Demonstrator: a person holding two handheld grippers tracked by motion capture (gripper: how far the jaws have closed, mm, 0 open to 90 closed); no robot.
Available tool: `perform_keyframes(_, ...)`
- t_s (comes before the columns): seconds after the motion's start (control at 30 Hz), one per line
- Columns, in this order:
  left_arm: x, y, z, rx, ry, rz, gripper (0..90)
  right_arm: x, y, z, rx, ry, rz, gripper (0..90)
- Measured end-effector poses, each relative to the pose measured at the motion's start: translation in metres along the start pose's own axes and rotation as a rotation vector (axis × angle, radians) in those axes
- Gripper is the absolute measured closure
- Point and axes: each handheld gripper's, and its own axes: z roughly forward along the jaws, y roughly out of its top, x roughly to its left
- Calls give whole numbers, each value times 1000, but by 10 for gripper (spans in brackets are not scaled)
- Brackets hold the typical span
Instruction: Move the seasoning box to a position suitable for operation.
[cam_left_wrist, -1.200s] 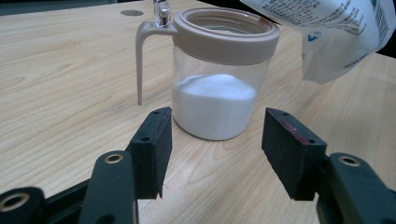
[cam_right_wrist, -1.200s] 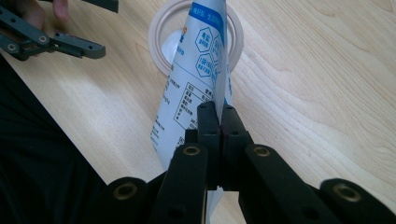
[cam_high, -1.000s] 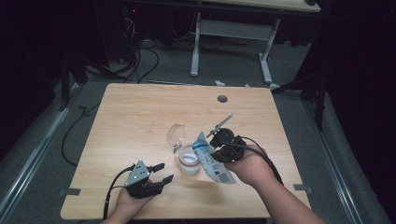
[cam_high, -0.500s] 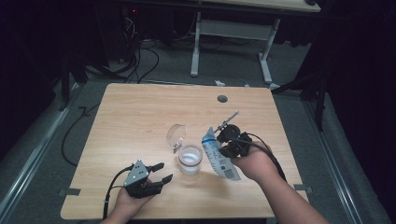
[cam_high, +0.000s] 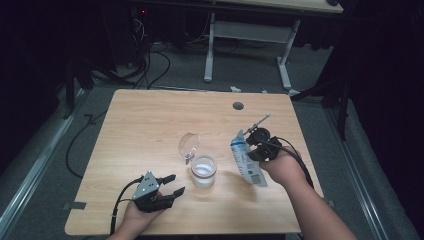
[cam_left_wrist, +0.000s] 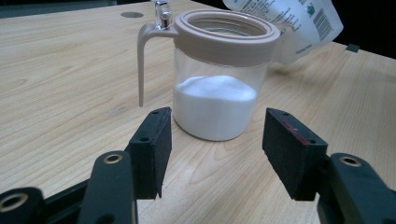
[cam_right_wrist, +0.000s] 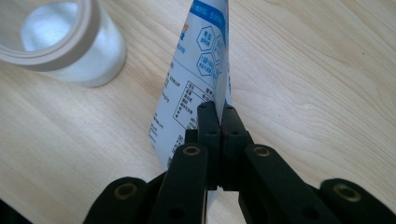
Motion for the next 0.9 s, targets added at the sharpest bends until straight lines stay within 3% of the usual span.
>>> perform_keyframes(0.53, 1, -1, -1, -1, 4, 4, 432, -20, -13, 13, -16, -23, 72, 898)
perform_keyframes(0.8, 3, -2, 0, 3, 12, 3, 432, -28, -27, 11, -116, -65, 116, 899)
perform_keyframes(0.83, 3, -1, -1, 1, 12, 2, 432, -29, -29, 11, -135, -53, 131, 899)
perform_keyframes(0.9, 4, 2, -2, -8, 17, 8, 432, -29, -32, 11, -146, -59, 123, 899)
